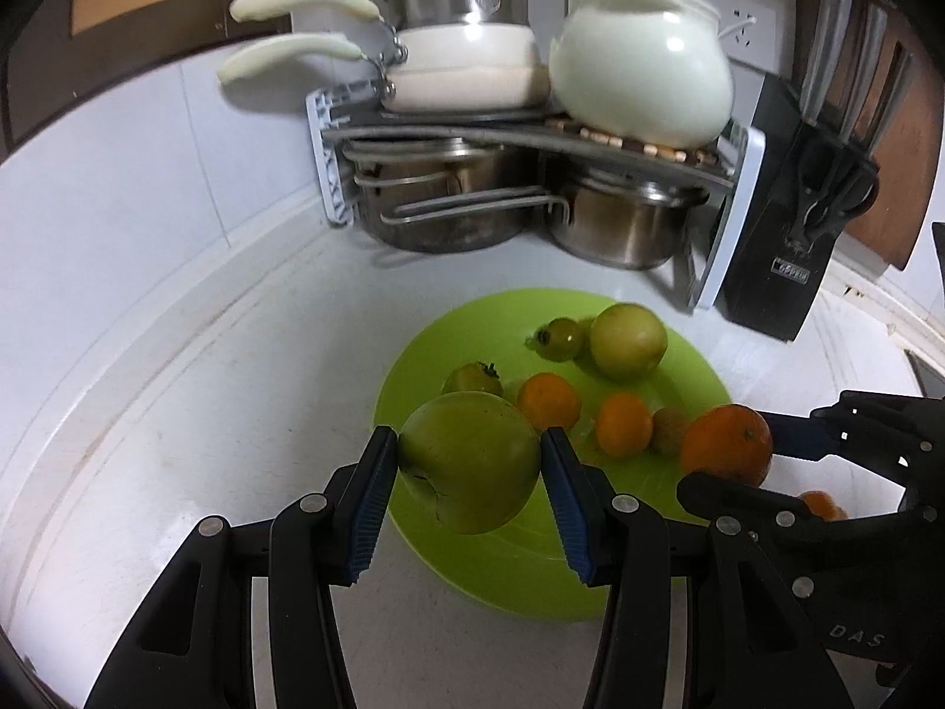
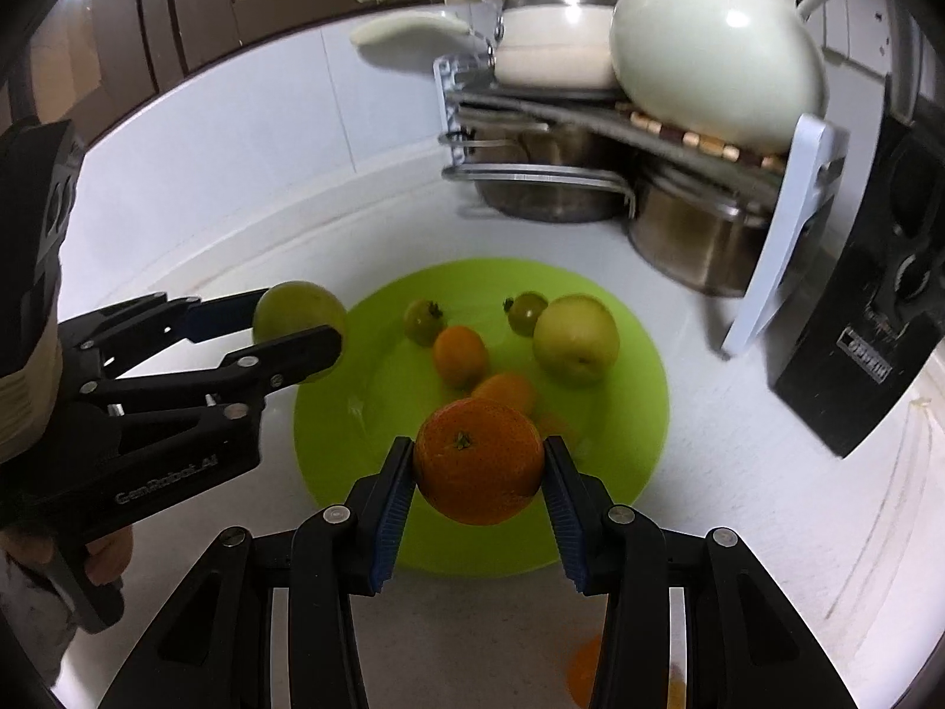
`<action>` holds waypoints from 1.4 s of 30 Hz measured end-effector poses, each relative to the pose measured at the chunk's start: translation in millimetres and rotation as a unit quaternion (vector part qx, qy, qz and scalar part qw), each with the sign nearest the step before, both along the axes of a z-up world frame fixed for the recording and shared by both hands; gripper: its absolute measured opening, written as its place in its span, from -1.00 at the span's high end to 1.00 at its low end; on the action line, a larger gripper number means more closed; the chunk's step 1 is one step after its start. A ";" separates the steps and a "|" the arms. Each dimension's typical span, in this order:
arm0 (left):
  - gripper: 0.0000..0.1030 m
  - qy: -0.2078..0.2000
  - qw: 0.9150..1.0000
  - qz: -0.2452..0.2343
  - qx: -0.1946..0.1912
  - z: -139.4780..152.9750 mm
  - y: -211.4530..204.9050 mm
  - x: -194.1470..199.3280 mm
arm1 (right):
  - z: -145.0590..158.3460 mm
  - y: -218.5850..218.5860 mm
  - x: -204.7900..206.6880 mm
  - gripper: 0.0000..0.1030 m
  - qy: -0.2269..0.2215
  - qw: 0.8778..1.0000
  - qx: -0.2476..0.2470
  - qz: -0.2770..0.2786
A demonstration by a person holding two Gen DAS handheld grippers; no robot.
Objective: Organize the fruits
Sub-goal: 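Carry the apple and orange onto the green plate and open both tools, then withdraw both open tools toward the last orange and small brown fruit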
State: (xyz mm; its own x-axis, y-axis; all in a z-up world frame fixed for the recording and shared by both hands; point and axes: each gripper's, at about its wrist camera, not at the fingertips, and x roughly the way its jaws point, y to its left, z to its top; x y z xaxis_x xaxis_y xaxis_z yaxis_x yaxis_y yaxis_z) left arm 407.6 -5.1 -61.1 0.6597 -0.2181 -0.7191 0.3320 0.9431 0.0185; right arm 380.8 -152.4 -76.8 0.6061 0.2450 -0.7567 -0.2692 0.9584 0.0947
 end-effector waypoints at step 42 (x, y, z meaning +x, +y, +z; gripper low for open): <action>-0.20 -0.054 0.998 0.019 -0.006 36.8 3.1 -46.9 | 30.0 -12.1 -28.7 0.01 -0.040 0.999 0.008 -0.017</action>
